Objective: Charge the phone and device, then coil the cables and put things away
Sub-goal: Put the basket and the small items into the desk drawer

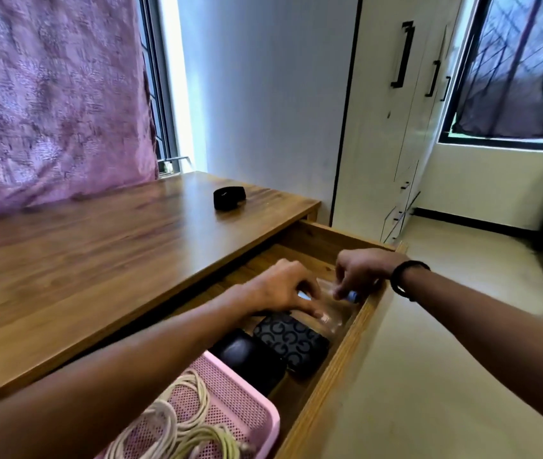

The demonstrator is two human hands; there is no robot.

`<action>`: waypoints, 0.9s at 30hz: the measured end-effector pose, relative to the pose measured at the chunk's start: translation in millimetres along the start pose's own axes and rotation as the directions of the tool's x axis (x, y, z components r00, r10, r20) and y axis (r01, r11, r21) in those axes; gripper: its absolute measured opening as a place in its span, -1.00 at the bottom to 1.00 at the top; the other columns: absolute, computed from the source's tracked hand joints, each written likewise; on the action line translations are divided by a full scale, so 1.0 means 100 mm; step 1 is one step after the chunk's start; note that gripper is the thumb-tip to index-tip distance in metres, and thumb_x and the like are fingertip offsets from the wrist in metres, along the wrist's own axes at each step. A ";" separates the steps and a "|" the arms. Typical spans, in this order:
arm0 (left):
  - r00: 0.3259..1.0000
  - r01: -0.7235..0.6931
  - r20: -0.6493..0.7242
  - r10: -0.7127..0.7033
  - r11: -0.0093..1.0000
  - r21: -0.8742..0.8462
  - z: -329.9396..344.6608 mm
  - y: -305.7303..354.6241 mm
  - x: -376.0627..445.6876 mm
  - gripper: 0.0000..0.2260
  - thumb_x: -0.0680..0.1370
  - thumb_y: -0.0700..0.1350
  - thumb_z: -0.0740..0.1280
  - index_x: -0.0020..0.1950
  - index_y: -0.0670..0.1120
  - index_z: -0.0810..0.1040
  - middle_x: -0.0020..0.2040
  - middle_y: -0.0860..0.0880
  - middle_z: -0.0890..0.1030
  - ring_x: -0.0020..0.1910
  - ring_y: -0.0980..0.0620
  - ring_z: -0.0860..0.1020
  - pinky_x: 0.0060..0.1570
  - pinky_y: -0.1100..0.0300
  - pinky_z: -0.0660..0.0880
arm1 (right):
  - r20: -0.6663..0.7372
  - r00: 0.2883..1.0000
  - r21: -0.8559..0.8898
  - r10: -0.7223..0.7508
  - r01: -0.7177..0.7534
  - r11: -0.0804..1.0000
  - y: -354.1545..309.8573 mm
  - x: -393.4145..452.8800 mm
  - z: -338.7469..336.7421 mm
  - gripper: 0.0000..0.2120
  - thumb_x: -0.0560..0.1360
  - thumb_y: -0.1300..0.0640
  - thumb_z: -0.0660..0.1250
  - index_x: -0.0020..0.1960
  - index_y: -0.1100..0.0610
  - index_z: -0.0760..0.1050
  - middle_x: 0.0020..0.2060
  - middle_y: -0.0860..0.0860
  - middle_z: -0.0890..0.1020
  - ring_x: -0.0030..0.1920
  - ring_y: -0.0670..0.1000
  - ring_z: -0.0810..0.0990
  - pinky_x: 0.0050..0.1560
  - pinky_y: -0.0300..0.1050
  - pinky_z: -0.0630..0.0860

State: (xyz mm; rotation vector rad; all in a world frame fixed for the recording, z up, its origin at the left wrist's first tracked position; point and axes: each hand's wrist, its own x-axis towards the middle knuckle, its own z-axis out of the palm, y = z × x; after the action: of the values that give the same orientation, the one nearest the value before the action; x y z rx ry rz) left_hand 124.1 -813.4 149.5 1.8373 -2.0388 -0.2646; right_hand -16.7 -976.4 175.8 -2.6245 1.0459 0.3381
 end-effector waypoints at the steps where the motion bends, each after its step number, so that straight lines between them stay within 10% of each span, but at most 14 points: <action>1: 1.000 0.003 0.024 -0.003 1.000 0.011 0.07 -0.01 0.03 -0.73 0.46 0.11 0.53 0.06 0.02 0.68 0.00 0.11 0.67 -0.03 0.23 0.62 0.06 0.16 0.62 | -0.035 0.999 -0.032 -0.001 0.000 1.000 -0.01 0.00 0.03 -0.77 0.43 -0.07 0.59 -0.01 -0.02 0.64 -0.09 -0.02 0.72 -0.07 0.00 0.71 0.08 -0.01 0.69; 8: 0.993 0.085 0.074 -0.087 0.996 0.031 0.22 -0.15 0.05 -0.72 0.49 0.17 0.46 0.13 0.10 0.63 0.06 0.12 0.63 0.01 0.18 0.60 0.06 0.09 0.63 | -0.022 0.999 -0.136 -0.024 0.021 0.991 -0.10 -0.04 0.12 -0.70 0.39 -0.08 0.61 0.01 -0.03 0.59 -0.09 -0.03 0.70 -0.06 -0.02 0.68 0.06 -0.03 0.68; 12: 0.979 0.104 -0.178 -0.097 0.994 0.026 -0.13 -0.22 0.00 -0.78 0.54 0.14 0.43 0.05 0.04 0.69 -0.02 0.13 0.67 -0.09 0.24 0.60 -0.02 0.26 0.57 | -0.019 0.999 -0.043 -0.045 0.044 0.998 -0.21 0.11 0.01 -0.66 0.33 -0.16 0.64 -0.06 -0.04 0.60 -0.19 -0.04 0.73 -0.19 -0.03 0.74 -0.10 -0.07 0.69; 16: 0.723 0.306 -0.636 -0.270 0.950 -0.056 -0.54 -0.52 0.10 -0.88 0.57 -0.02 0.45 0.00 -0.05 0.71 -0.11 0.04 0.70 -0.16 0.14 0.64 -0.20 0.45 0.42 | -0.468 0.838 0.057 -0.282 0.347 0.936 -0.69 0.44 -0.22 -0.88 0.54 0.02 0.48 -0.06 0.03 0.57 -0.14 -0.02 0.66 -0.15 -0.02 0.66 -0.06 -0.03 0.67; 19: 0.484 0.456 -0.756 -0.442 0.864 -0.213 -0.77 -0.79 0.22 -0.86 0.57 0.00 0.42 0.01 -0.04 0.69 -0.10 -0.01 0.71 -0.12 0.02 0.66 -0.15 0.23 0.49 | -0.689 0.646 0.062 -0.328 0.504 0.862 -1.17 0.80 -0.35 -0.90 0.57 0.13 0.42 0.03 0.14 0.62 -0.06 0.10 0.70 -0.04 0.11 0.68 0.05 0.04 0.65; 24: 0.399 0.638 -0.648 -0.648 0.704 -0.312 -0.96 -1.50 0.04 -0.72 0.50 0.02 0.42 0.19 0.03 0.56 0.03 -0.09 0.71 0.05 -0.10 0.67 0.10 0.06 0.58 | -0.551 0.779 0.221 -0.300 0.482 0.848 -1.84 1.49 -0.44 -0.42 0.57 0.14 0.36 0.56 0.08 0.32 0.35 0.26 0.56 0.36 0.27 0.53 0.38 0.03 0.47; 27: 0.411 0.597 -0.670 -0.618 0.738 -0.314 -1.03 -1.71 -0.09 -0.68 0.49 -0.02 0.45 0.23 0.03 0.56 -0.05 -0.06 0.71 0.04 -0.05 0.66 0.10 0.10 0.57 | -0.527 0.811 0.188 -0.255 0.404 0.895 -2.02 1.85 -0.42 -0.48 0.57 0.04 0.37 0.51 0.02 0.39 0.38 0.24 0.45 0.41 0.29 0.43 0.45 0.05 0.38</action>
State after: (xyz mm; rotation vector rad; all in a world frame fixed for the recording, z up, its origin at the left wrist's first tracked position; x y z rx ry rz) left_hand 322.6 -814.7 175.4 2.1164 -0.7356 0.2671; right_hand 259.8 -967.5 192.9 -2.5954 0.6607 -0.5577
